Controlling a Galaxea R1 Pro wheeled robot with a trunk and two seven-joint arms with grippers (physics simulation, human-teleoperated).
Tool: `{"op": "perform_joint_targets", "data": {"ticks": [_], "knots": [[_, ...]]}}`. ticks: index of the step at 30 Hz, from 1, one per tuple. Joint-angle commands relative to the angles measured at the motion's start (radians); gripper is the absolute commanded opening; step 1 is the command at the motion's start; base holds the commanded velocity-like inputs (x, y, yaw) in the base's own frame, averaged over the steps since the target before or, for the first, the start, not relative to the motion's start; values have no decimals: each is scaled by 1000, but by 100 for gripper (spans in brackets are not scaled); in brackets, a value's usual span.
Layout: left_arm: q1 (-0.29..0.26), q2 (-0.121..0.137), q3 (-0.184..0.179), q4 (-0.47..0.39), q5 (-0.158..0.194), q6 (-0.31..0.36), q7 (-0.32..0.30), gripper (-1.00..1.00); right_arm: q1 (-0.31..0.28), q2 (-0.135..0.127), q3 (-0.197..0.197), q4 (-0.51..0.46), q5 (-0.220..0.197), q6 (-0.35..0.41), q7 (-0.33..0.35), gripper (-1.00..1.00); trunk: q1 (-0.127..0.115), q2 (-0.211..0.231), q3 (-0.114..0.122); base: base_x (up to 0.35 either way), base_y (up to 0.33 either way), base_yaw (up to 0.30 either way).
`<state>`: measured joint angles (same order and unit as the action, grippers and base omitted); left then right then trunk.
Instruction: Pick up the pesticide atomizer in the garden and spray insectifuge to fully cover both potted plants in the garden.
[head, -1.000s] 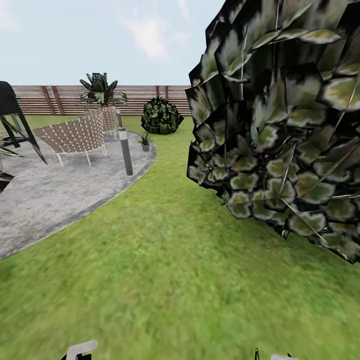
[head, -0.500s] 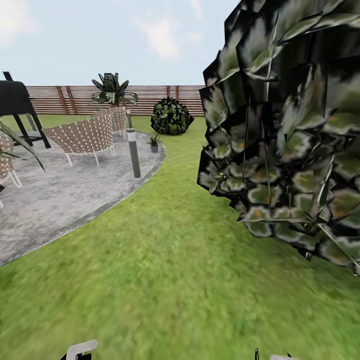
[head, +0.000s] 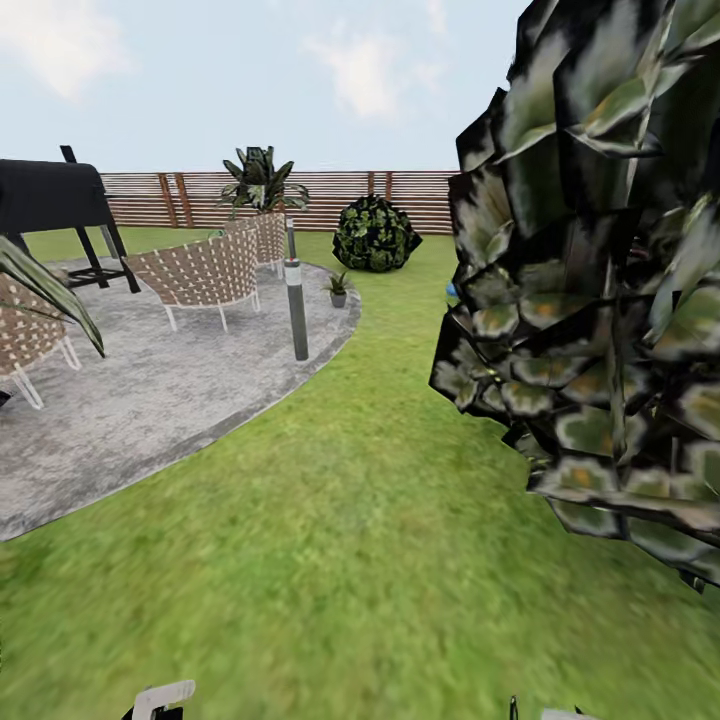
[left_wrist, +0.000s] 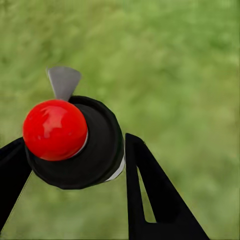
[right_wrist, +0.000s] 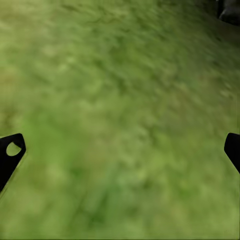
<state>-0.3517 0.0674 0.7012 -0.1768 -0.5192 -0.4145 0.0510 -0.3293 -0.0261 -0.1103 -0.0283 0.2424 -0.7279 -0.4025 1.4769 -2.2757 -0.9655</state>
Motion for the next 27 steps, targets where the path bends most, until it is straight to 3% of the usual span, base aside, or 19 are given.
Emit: {"op": "perform_joint_targets", "data": {"ticks": [1,10,27], "knots": [[-1,0,4,2,-10,-4,6,-100,0,0,-8,1,11,-2,-4,100,0,0,-1,340,0,192],[-1,0,4,2,-10,-4,6,-100,0,0,-8,1,11,-2,-4,100,0,0,-1,341,0,183],[-1,0,4,2,-10,-4,6,-100,0,0,-8,1,11,-2,-4,100,0,0,-1,340,0,52]]}}
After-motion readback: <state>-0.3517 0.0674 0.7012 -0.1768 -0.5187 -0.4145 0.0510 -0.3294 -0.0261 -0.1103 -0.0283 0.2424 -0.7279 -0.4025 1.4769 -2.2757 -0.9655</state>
